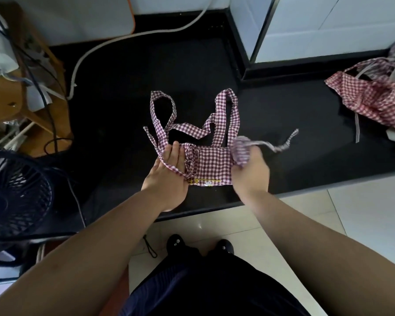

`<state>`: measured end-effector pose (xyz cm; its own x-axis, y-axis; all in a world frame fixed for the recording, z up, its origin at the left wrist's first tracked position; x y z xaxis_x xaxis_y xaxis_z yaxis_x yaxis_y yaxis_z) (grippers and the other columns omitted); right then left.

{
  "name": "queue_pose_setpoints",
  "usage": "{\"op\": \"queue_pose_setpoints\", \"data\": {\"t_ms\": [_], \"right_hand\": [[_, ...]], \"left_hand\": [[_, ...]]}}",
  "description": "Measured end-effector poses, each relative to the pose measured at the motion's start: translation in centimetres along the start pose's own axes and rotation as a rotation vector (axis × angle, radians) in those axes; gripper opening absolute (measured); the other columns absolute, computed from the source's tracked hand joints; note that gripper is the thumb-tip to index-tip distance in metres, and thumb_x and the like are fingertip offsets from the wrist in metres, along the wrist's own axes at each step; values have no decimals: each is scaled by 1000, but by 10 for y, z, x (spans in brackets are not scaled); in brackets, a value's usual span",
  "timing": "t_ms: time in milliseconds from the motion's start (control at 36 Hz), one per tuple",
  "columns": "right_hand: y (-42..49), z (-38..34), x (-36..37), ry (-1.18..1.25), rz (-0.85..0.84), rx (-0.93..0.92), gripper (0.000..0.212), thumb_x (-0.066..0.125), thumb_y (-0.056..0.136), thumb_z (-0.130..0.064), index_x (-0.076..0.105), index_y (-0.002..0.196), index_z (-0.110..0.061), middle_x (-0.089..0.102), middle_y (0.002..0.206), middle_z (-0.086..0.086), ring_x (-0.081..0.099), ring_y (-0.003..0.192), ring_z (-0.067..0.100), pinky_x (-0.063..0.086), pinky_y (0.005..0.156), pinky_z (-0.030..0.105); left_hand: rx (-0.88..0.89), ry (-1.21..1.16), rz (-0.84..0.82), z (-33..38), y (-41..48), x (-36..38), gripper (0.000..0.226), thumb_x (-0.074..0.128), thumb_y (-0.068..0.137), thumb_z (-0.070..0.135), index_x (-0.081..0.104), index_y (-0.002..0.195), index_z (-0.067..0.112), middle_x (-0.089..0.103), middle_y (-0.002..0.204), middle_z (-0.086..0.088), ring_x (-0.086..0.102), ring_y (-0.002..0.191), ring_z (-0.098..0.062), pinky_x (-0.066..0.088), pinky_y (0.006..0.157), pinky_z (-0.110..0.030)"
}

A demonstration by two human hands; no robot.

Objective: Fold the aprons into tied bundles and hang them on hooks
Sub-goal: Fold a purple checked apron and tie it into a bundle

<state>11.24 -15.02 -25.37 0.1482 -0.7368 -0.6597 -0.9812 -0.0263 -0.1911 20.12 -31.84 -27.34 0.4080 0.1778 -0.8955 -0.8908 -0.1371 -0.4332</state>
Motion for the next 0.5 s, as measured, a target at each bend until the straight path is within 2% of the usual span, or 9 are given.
{"op": "queue_pose_setpoints", "data": {"t_ms": [28,83,167,222,278,361,389,444,500], "right_hand": [[-6,-12,7,-205,-62,-218,38,50,89,-1,51,124,-13,60,115,6,59,105,24,46,88,32],[-17,-23,25,-550,-233,-471,47,46,89,0,43,134,-13,52,126,10,54,109,29,43,91,36],[-27,-23,42,-790,-446,-593,65,48,90,-5,21,148,-13,38,138,9,43,121,27,37,98,35],[-27,-23,44,-841,-513,-607,70,48,91,-9,13,151,-13,35,140,7,39,125,25,33,103,33],[-27,-25,41,-876,-551,-623,69,47,93,-16,11,152,-14,35,140,6,38,126,25,31,104,33],[-28,-29,40,-798,-620,-576,64,47,93,-31,22,149,-13,40,135,8,39,124,25,34,103,33],[-27,-31,40,-736,-631,-548,60,48,92,-36,31,145,-12,44,128,8,42,121,25,36,99,32],[-22,-37,43,-609,-620,-522,44,50,91,-38,52,125,-11,48,115,7,47,110,24,39,89,29],[-17,-41,47,-533,-623,-511,33,51,92,-31,59,115,-9,53,112,9,51,108,25,40,88,30]], "left_hand": [[1,-15,2,0,0,-1,70,23,102,37,-18,149,4,-23,158,-11,-22,145,-26,-7,120,-36],[9,-43,10,0,0,-3,71,23,102,39,-18,149,3,-22,158,-12,-21,145,-26,-7,118,-34],[32,-71,45,1,-3,-6,77,21,100,49,-17,149,3,-21,158,-14,-21,145,-25,-8,119,-35],[38,-103,59,1,-6,-8,77,20,100,50,-17,149,4,-20,158,-12,-18,146,-24,-7,118,-33],[24,-179,96,3,-8,-10,71,21,101,46,-11,152,9,-10,161,-9,-5,148,-25,3,118,-31],[49,-215,161,6,-10,-15,54,28,103,37,19,152,16,19,154,-6,25,138,-27,24,115,-34],[74,-231,161,9,-9,-16,46,32,103,33,36,146,17,31,146,-6,34,131,-28,31,111,-36],[126,-403,185,11,-6,-18,31,43,100,25,63,120,13,54,122,-7,50,112,-27,42,96,-35],[118,-634,224,7,-5,-21,23,53,97,19,72,99,5,62,94,-2,59,89,-17,43,78,-24]]}}
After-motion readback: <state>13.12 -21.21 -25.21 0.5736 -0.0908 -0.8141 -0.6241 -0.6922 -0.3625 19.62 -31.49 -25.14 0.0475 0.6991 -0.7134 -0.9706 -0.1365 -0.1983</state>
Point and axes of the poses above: each hand's wrist, its own y-axis towards the middle knuckle, its own x-axis out of the palm, z = x × y, the point moved 6 cm from there along y, towards the middle knuckle
